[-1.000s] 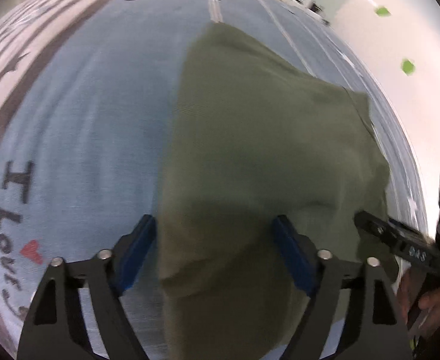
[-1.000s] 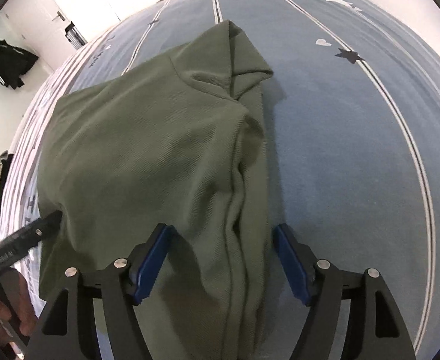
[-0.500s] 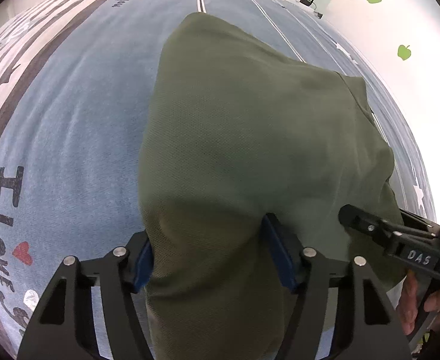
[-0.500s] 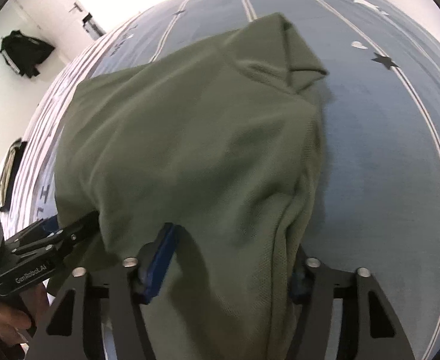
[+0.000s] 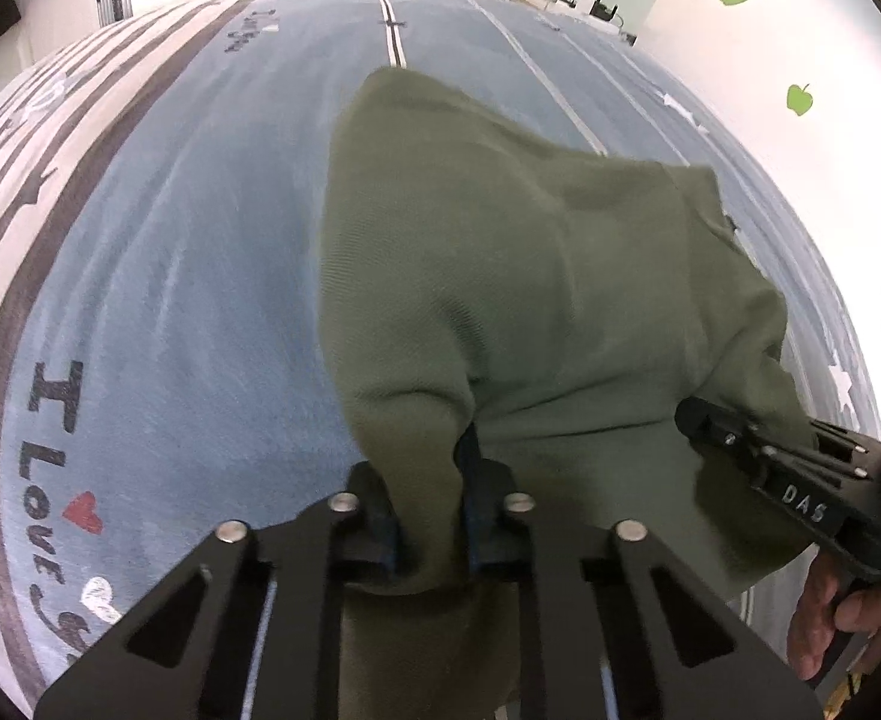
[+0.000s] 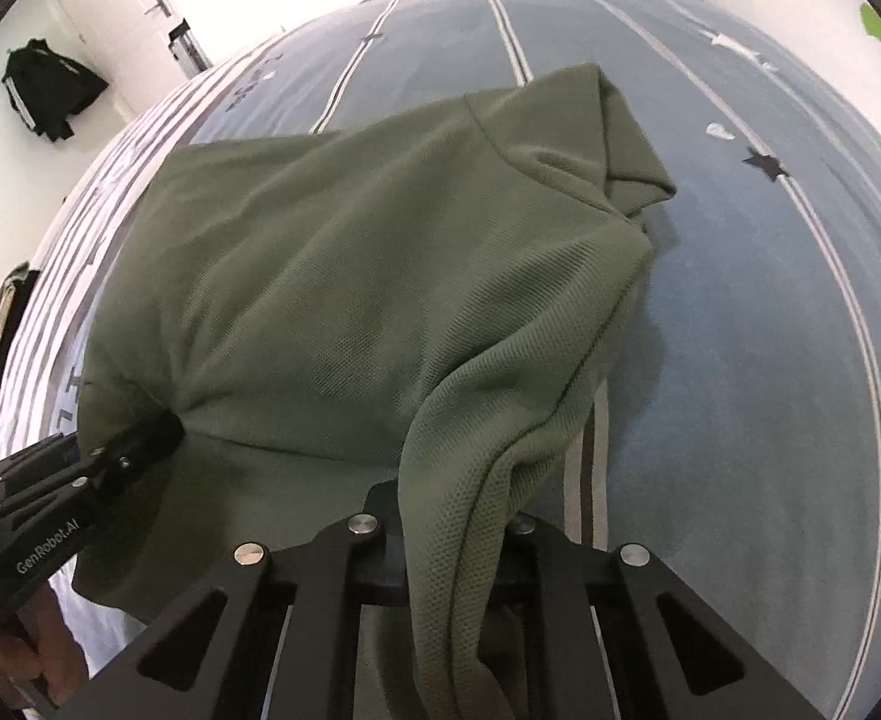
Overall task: Fold clothes
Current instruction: 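Grasp the folded green polo's end with both grippers and lift it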
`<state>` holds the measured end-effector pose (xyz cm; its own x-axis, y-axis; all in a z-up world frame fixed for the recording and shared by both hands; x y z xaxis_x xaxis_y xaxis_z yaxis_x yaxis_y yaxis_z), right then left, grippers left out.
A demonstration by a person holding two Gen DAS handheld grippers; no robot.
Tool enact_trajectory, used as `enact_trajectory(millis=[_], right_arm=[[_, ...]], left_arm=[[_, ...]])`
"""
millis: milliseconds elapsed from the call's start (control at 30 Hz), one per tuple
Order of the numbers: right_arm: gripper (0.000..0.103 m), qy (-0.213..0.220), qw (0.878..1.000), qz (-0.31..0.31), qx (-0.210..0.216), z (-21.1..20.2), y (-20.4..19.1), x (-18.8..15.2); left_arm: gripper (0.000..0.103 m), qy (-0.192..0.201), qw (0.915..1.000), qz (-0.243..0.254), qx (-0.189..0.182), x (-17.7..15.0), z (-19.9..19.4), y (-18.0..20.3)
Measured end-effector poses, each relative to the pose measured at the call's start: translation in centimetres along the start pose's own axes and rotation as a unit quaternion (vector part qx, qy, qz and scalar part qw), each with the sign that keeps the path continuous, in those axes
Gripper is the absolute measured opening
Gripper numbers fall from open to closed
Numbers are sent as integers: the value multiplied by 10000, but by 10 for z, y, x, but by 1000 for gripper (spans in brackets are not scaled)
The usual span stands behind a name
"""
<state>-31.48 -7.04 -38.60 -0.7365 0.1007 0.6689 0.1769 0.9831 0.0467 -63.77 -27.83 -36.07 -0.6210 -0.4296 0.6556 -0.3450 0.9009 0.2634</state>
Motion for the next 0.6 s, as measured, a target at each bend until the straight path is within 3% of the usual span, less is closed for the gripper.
enact_trajectory(millis=[167, 267, 367, 533, 600], right_arm=[[9, 214, 9997, -148, 9, -14, -18, 8], [9, 202, 9993, -308, 117, -48, -24, -22], [9, 150, 9987, -413, 243, -58, -34, -23], [10, 26, 9981, -347, 517, -69, -85, -51], [10, -60, 9976, -313, 615, -75, -103, -68]], left_arm=[[8, 222, 9997, 3, 100, 13, -19, -9], [8, 352, 9991, -77, 208, 18, -33, -17], [8, 358, 9986, -225, 330, 20, -46, -40], [8, 208, 9979, -182, 585, -3, -93, -75], [8, 111, 9975, -166, 678, -28, -118, -97]])
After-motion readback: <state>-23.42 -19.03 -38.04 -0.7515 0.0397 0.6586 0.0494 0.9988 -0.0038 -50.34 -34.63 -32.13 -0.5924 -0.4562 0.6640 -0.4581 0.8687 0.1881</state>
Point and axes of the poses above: each gripper's, at about its wrist camera, not at the fingertips, and z roughly the way its jaws point, y to its right, x to its top, the point moved 10 cm from there along z, roughly the way its jaws point, and after that the axes turned 14 degrees about y, right-handed, at the moved point
